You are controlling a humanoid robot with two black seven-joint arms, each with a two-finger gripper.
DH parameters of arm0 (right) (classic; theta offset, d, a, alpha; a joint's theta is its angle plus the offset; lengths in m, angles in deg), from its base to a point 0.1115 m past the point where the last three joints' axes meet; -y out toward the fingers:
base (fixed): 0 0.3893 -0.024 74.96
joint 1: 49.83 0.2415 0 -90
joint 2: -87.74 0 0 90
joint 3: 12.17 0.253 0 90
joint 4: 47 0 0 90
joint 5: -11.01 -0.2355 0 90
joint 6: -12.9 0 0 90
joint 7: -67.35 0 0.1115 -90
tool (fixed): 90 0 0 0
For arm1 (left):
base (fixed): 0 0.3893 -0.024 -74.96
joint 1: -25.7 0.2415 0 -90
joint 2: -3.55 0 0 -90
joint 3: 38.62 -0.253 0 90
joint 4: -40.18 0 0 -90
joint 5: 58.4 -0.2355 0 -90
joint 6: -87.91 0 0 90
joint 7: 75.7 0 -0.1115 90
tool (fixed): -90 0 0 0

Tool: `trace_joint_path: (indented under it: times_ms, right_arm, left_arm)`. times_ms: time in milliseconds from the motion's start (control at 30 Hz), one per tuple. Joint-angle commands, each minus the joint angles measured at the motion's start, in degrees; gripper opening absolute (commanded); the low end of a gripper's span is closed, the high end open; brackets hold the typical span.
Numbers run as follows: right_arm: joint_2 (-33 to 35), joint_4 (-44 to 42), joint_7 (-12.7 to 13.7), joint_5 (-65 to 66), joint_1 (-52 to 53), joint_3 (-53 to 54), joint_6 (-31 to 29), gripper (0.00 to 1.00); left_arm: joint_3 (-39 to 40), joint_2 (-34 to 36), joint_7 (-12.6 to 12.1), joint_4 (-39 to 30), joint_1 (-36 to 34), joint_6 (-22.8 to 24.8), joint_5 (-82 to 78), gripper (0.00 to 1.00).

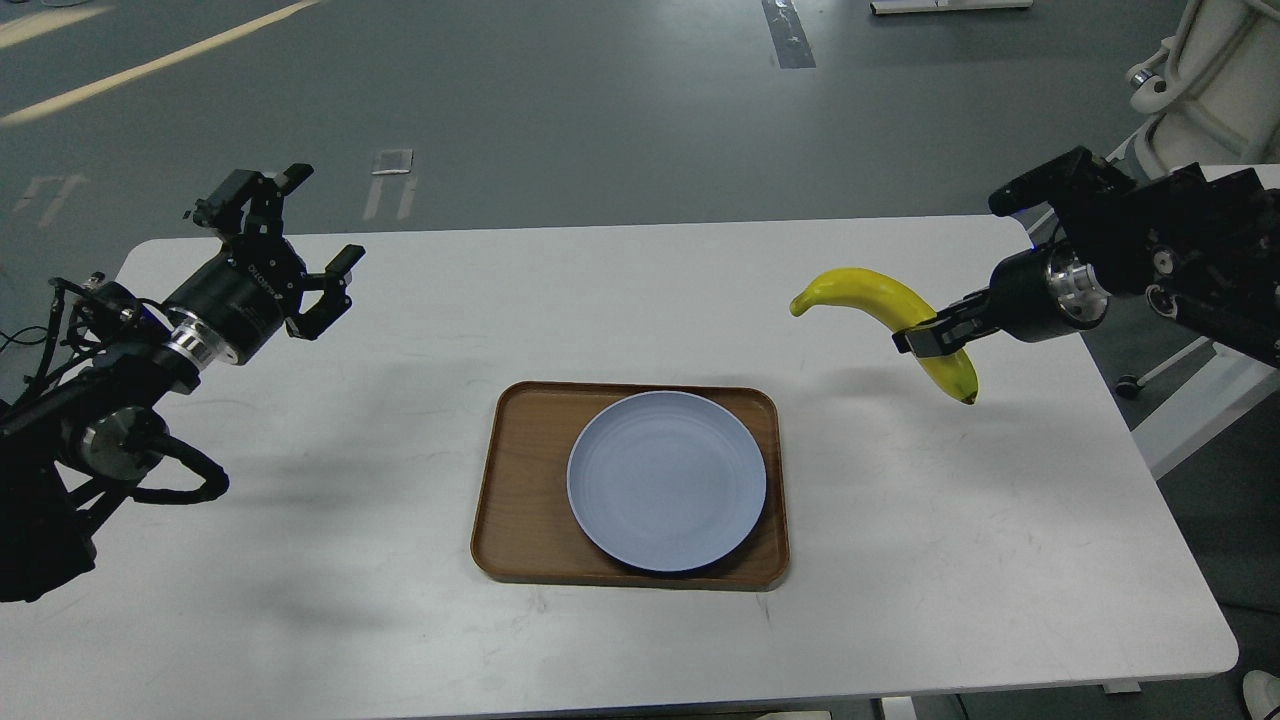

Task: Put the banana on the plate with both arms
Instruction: 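Carry the banana with the right gripper and lower it onto the plate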

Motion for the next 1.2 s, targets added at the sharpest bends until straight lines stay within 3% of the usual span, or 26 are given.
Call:
trace_joint_path:
  times_ms: [0, 367, 567, 700, 800, 833, 867, 1000, 1167]
  right_arm:
    - [-5.4, -0.1, 0.0, -1.6, 0.7, -0.3, -0.1, 0.00]
    - [-20.9, -5.6, 0.0, -7.7, -1.8, -6.0, -0.1, 0.00]
    - [-23.4, -7.2, 0.0, -7.7, -3.4, -6.8, -0.1, 0.00]
    - [-23.7, -7.7, 0.0, -7.9, -4.1, -7.0, -0.1, 0.10]
    - [-23.6, -7.7, 0.0, -9.5, -4.4, -7.0, -0.1, 0.37]
    - [-23.6, -7.7, 0.0, -10.2, -4.4, -7.0, -0.1, 0.53]
    - [-23.6, -7.7, 0.0, -10.4, -4.4, -6.9, -0.1, 0.62]
    - [-23.6, -7.7, 0.0, -11.2, -4.3, -6.8, -0.1, 0.91]
    - [-21.9, -7.7, 0.0, -14.3, -3.7, -6.3, -0.1, 0.99]
  left_arm:
    - [0.2, -0.2, 0.0, 0.1, -0.1, 0.0, 0.0, 0.98]
    - [0.2, -0.2, 0.0, 0.0, -0.1, 0.0, 0.0, 0.98]
    - [0.2, -0.5, 0.0, 0.0, -0.1, 0.0, 0.0, 0.98]
    - [0.3, -0.5, 0.0, 0.1, -0.1, 0.0, 0.0, 0.98]
    - [0.3, -0.5, 0.0, 0.1, -0.1, 0.0, 0.0, 0.98]
    - [0.3, -0.5, 0.0, 0.0, -0.1, 0.0, 0.0, 0.98]
    - [0.3, -0.5, 0.0, 0.0, -0.1, 0.0, 0.0, 0.98]
    - [0.3, -0.4, 0.0, 0.0, -0.1, 0.0, 0.0, 0.98]
    - [0.3, -0.2, 0.0, 0.1, -0.1, 0.0, 0.0, 0.98]
